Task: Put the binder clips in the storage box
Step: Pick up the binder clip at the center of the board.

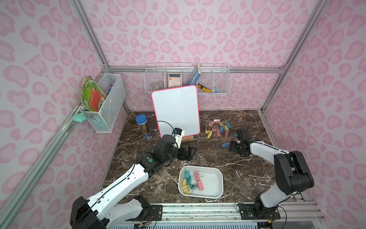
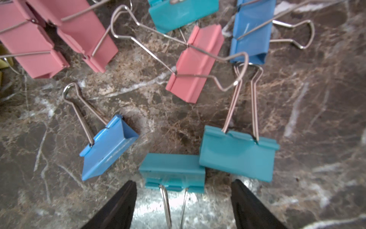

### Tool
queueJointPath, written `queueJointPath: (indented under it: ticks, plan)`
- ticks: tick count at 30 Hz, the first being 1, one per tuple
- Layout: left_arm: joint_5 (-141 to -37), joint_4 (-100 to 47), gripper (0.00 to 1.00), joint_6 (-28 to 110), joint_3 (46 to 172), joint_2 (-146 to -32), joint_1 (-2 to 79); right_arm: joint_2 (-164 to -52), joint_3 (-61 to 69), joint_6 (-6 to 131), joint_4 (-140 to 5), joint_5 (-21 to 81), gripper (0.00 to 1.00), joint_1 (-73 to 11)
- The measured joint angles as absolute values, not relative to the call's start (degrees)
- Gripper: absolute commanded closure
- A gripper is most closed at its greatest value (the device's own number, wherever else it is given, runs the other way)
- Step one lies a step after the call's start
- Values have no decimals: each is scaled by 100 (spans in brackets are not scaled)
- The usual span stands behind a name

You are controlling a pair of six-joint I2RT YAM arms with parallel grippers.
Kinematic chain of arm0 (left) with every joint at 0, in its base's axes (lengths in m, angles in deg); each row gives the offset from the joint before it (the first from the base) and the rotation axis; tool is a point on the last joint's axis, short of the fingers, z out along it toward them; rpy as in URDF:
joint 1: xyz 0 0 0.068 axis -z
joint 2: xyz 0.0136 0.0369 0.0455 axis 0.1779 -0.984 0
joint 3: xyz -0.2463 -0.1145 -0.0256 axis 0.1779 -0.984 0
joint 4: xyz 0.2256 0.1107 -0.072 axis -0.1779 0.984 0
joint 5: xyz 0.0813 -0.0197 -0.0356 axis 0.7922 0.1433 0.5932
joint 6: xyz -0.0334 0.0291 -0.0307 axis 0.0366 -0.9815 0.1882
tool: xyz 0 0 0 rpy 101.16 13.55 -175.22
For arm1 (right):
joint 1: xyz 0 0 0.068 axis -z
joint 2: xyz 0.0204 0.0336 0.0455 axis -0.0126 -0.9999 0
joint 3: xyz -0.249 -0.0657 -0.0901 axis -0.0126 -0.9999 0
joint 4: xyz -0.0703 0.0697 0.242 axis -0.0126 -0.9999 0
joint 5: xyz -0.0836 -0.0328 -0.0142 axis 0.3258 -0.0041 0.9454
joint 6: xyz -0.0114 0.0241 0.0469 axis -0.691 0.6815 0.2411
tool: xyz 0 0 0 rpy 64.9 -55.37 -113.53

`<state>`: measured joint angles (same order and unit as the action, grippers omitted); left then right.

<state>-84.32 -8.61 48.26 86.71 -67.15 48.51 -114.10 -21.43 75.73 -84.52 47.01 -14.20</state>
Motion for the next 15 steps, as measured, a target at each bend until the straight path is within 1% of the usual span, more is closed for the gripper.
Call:
queueJointPath:
  ticks: [1, 3, 7, 12, 15]
  plan:
    - [-8434, -861, 1, 4826, 8671, -6715, 4851, -11458, -2114, 7541, -8452, 4701, 24, -1422]
    - [-8432, -861, 1, 4826, 8671, -6715, 4851, -11537, -2075, 7525, -8439, 4701, 27, -1426]
    - [-8393, -861, 1, 4828, 8671, -6715, 4851, -11642, -2034, 7510, -8435, 4732, 37, -1455]
    - [-8393, -861, 1, 4828, 8671, -6715, 4851, -11712, -2034, 7508, -8430, 4795, 51, -1459]
    - [-8388, -861, 1, 4828, 8671, -6713, 4851, -11646, -2055, 7508, -8437, 4806, 56, -1463]
